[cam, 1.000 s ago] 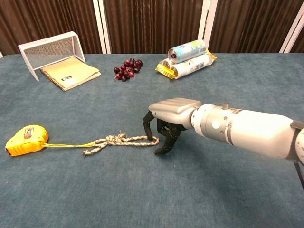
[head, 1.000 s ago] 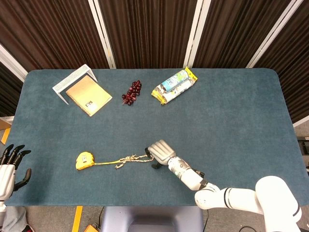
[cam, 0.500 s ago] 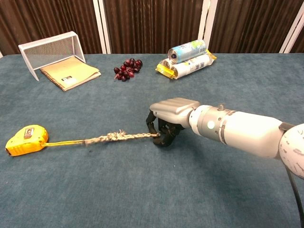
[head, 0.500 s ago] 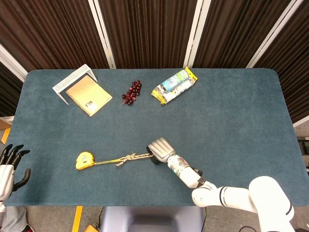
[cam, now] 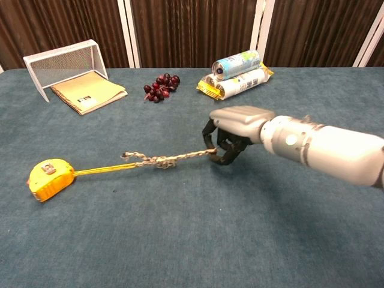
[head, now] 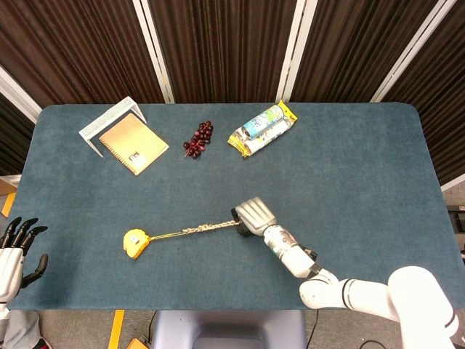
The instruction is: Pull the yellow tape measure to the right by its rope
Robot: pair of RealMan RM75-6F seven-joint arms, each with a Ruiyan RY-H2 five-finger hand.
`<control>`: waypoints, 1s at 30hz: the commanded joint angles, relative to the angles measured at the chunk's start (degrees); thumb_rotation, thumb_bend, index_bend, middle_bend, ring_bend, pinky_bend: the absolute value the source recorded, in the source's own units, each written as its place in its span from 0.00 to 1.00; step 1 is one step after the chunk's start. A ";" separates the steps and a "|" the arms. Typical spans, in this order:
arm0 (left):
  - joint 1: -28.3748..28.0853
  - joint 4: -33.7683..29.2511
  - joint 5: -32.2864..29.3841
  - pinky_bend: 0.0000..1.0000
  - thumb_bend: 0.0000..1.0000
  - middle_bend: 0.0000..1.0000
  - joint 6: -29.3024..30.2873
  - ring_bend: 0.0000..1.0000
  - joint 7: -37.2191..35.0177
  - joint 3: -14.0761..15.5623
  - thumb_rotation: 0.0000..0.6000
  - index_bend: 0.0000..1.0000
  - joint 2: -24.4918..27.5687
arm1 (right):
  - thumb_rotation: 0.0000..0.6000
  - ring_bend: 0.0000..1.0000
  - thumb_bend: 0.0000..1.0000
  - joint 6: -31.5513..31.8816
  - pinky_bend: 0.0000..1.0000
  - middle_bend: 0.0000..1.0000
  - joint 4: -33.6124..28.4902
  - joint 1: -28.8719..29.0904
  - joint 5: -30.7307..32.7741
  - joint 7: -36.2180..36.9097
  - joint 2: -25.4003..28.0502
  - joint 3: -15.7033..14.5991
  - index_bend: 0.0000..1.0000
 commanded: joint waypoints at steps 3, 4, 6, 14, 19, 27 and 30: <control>-0.06 -0.06 -0.09 0.31 0.44 0.14 -0.19 0.05 0.26 0.02 1.00 0.23 -0.09 | 1.00 1.00 0.78 2.55 1.00 1.00 -4.19 -3.48 -2.31 4.42 6.53 -0.37 0.92; -0.11 -0.07 -0.11 0.31 0.44 0.14 -0.31 0.05 0.33 0.04 1.00 0.23 -0.13 | 1.00 1.00 0.78 3.00 1.00 1.00 -4.90 -4.27 -2.78 5.58 7.99 -0.50 0.92; -0.18 -0.11 -0.19 0.31 0.44 0.14 -0.46 0.05 0.45 0.03 1.00 0.23 -0.18 | 1.00 1.00 0.78 3.56 1.00 1.00 -5.73 -5.41 -3.49 7.28 10.11 -0.77 0.92; -0.40 -0.22 -0.26 0.31 0.44 0.14 -1.02 0.05 1.23 0.20 1.00 0.23 -0.45 | 1.00 1.00 0.78 7.67 1.00 1.00 -6.08 -10.22 -7.90 11.59 16.81 -3.01 0.92; -0.55 -0.35 -0.12 0.31 0.44 0.14 -1.43 0.05 1.34 0.42 1.00 0.23 -0.53 | 1.00 1.00 0.78 9.90 1.00 1.00 -6.54 -12.73 -9.84 13.72 20.32 -3.88 0.92; -0.75 -0.43 -0.15 0.31 0.44 0.14 -1.95 0.05 1.88 0.63 1.00 0.23 -0.74 | 1.00 1.00 0.78 13.55 1.00 1.00 -6.05 -16.37 -9.55 16.19 24.92 -3.07 0.92; -0.82 -0.47 -0.20 0.31 0.44 0.14 -2.16 0.05 2.16 0.71 1.00 0.23 -0.84 | 1.00 1.00 0.78 15.21 1.00 1.00 -3.97 -17.75 -8.50 15.67 25.59 -2.46 0.92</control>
